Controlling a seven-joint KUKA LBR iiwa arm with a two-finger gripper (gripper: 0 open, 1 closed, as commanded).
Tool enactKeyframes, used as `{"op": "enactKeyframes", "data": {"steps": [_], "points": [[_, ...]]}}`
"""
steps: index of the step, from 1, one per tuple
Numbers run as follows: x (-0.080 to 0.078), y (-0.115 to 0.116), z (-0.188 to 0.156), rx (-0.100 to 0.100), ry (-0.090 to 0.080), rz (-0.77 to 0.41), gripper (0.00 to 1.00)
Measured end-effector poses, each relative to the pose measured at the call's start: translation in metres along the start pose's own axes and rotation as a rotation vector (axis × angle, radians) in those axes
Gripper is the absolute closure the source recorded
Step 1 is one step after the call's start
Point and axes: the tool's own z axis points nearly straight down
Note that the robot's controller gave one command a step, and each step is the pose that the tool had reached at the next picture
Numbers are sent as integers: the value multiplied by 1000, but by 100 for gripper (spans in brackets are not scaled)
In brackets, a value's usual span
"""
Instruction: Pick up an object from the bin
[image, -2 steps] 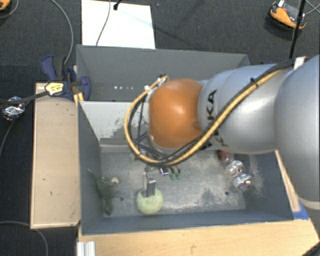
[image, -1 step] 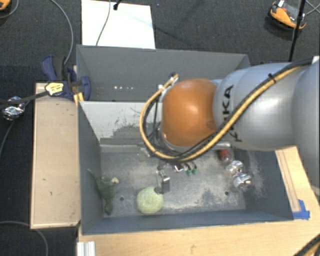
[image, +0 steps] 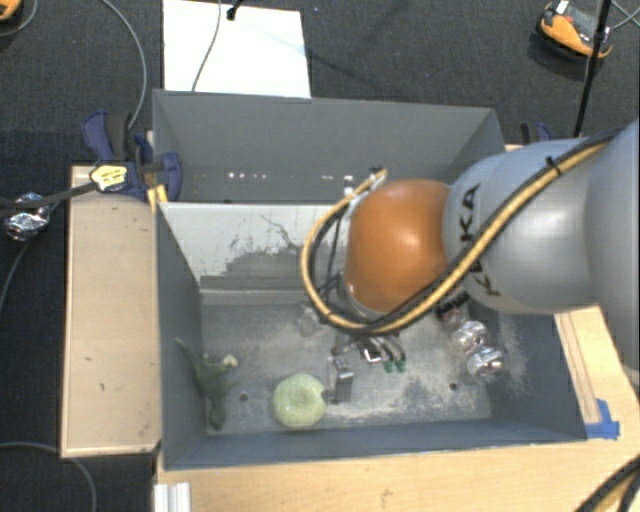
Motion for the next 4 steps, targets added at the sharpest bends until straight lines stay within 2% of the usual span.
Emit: {"op": "enactKeyframes", "data": {"steps": [1, 2, 3, 4], "points": [[17, 2, 34, 1, -10, -115, 0], [21, 11, 63, 0, -4, -301, 0], [10, 9, 70, 1, -15, -352, 100], [11, 9, 71, 1, -14, -350, 100]]}}
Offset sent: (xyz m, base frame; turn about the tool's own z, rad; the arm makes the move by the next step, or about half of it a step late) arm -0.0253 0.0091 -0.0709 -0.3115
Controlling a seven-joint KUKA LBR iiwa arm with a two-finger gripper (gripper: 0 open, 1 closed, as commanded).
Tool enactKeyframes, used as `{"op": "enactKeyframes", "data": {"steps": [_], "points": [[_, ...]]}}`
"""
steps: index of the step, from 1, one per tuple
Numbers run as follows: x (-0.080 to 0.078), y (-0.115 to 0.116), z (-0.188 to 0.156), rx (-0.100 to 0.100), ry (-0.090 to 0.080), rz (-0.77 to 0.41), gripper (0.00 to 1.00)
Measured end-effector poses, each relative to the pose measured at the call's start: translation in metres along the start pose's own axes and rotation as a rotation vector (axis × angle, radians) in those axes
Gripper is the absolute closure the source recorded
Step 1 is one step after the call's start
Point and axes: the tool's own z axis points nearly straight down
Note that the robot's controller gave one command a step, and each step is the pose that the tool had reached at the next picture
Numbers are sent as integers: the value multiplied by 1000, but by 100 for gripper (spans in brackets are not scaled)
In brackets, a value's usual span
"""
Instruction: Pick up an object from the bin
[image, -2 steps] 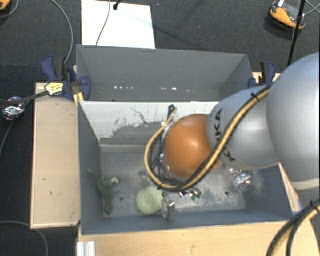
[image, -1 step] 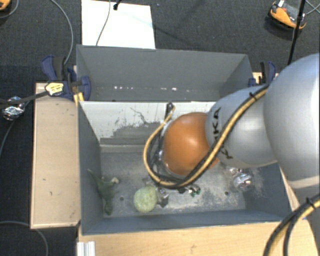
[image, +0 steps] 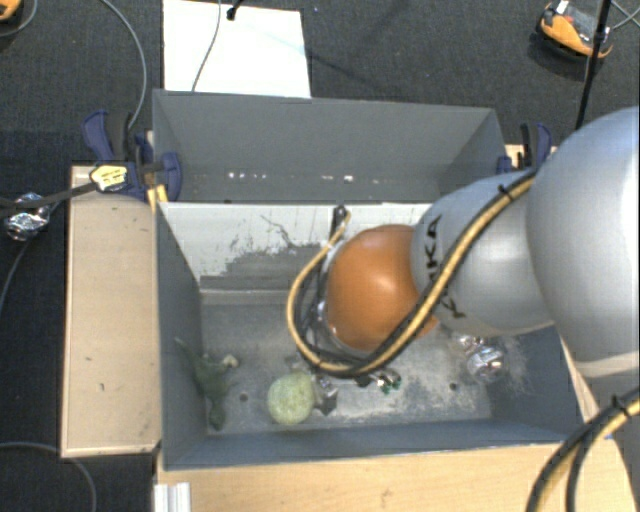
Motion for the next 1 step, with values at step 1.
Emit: {"op": "enactKeyframes", "data": {"steps": [1], "points": [[-22, -5, -122, 0, -4, -23, 100]]}}
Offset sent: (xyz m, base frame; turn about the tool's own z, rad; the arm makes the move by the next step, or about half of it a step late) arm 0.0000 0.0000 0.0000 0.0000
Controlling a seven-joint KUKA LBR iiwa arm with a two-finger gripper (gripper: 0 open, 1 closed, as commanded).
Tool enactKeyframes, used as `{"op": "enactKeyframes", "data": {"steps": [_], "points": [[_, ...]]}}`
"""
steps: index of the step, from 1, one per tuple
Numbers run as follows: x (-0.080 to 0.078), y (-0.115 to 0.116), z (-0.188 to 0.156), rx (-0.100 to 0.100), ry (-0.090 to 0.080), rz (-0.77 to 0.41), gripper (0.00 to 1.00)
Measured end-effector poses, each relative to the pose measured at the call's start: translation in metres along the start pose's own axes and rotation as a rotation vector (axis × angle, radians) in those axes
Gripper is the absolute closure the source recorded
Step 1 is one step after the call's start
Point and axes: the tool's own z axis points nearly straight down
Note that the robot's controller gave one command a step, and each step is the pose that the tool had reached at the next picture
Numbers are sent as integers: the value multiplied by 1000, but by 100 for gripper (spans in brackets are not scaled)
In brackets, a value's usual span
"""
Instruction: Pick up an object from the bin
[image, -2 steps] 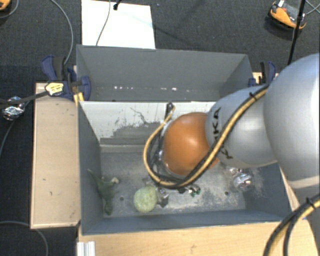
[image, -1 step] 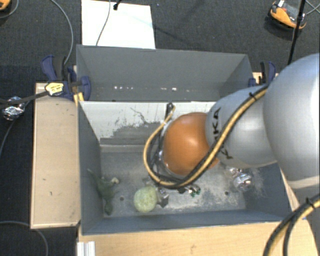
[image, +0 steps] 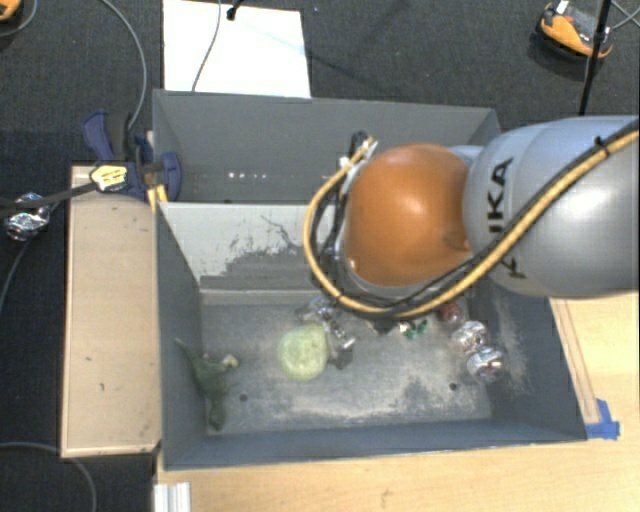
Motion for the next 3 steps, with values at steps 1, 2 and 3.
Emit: {"op": "enactKeyframes", "data": {"steps": [1, 2, 3], "points": [[0, 0, 0, -1, 1, 7, 100], [0, 0, 0, -1, 2, 12, 100], [0, 0, 0, -1, 2, 15, 100]]}}
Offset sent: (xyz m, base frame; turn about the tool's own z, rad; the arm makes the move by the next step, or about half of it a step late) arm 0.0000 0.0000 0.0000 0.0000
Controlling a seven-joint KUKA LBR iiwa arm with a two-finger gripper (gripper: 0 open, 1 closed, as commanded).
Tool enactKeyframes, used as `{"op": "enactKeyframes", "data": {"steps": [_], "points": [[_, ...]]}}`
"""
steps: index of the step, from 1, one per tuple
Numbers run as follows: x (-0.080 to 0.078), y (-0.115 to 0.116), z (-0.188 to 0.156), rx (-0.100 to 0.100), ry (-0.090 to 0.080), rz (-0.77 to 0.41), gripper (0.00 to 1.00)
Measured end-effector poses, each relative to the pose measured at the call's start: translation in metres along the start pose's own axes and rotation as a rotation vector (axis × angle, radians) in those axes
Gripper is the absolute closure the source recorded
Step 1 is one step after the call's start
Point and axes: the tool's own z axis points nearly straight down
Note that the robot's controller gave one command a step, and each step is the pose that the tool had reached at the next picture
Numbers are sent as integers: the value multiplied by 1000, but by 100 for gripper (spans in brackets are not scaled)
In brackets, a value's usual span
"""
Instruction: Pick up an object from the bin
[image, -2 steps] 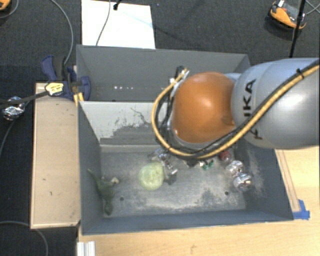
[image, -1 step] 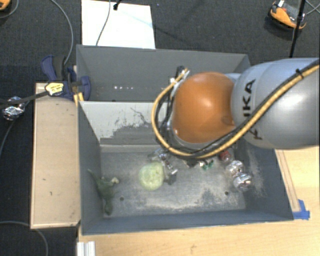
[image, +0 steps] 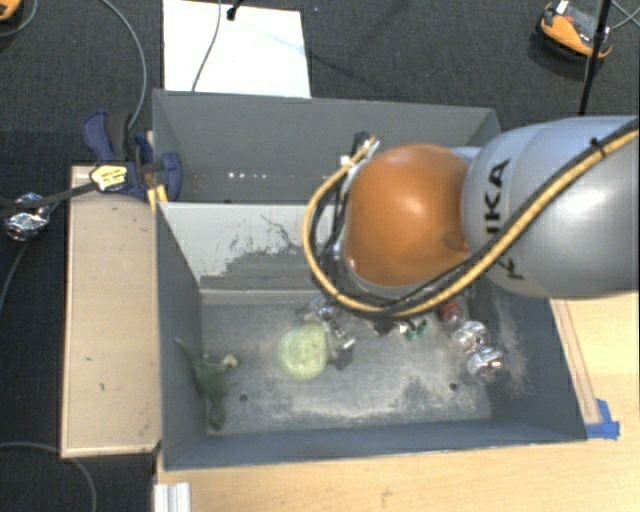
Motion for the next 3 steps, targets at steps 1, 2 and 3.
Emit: {"op": "enactKeyframes", "data": {"steps": [1, 2, 3], "points": [[0, 0, 0, 0, 0, 2, 100], [0, 0, 0, 0, 1, -8, 100], [0, 0, 0, 0, 1, -4, 100]]}}
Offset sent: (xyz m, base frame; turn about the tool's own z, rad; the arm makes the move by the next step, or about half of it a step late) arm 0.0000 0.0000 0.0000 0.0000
